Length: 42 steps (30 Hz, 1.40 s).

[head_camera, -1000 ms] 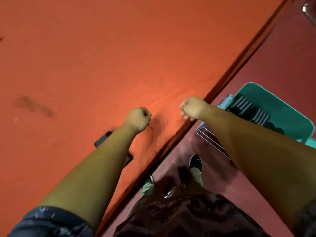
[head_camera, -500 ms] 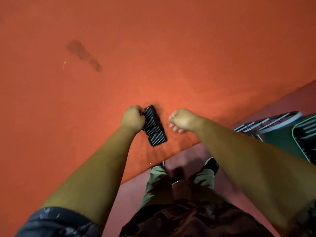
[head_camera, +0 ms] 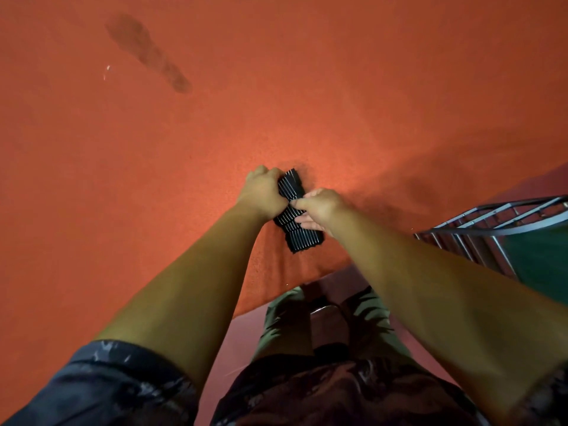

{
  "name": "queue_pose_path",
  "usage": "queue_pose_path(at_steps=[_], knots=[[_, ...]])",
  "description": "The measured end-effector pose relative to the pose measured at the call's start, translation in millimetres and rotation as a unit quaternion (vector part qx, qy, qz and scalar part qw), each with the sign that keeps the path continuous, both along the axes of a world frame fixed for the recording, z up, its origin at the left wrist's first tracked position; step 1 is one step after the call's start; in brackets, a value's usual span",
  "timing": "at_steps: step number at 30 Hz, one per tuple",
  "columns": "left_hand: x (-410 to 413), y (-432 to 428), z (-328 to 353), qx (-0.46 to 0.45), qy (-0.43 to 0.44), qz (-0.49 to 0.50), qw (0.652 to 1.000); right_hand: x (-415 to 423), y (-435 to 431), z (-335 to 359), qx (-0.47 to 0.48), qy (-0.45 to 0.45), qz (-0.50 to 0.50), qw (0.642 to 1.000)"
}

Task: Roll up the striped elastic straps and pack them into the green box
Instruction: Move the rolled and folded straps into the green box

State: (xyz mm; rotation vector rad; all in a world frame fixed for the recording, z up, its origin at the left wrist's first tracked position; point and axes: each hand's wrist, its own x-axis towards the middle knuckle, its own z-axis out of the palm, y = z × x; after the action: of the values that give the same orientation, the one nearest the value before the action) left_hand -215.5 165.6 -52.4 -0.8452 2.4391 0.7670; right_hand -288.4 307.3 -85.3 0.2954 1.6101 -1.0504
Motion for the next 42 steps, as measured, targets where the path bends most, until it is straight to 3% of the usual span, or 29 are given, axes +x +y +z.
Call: queue_pose_path(at_steps=[15,24,33,42], knots=[[-14.8,1.4,37.4,0.057,0.019,0.053,0.997,-26.4,16.2,36.4,-0.021,0.027,0.062,0.998],[-111.6,74.2,83.4,0.068,0.091,-0.073,0.991,-112.7,118.8,93.8,0.003,0.137,0.050,0.989],[-216.4,218.3,93.8,0.098,0.119,-0.230,0.961,-157.4,303.1,115.6,0.035,0.192,-0.118,0.974],[-269.2,406.9,84.5,0.103,0.117,-0.387,0.909,-135.5,501.7,112.5,0.101,0.187,-0.287,0.934]])
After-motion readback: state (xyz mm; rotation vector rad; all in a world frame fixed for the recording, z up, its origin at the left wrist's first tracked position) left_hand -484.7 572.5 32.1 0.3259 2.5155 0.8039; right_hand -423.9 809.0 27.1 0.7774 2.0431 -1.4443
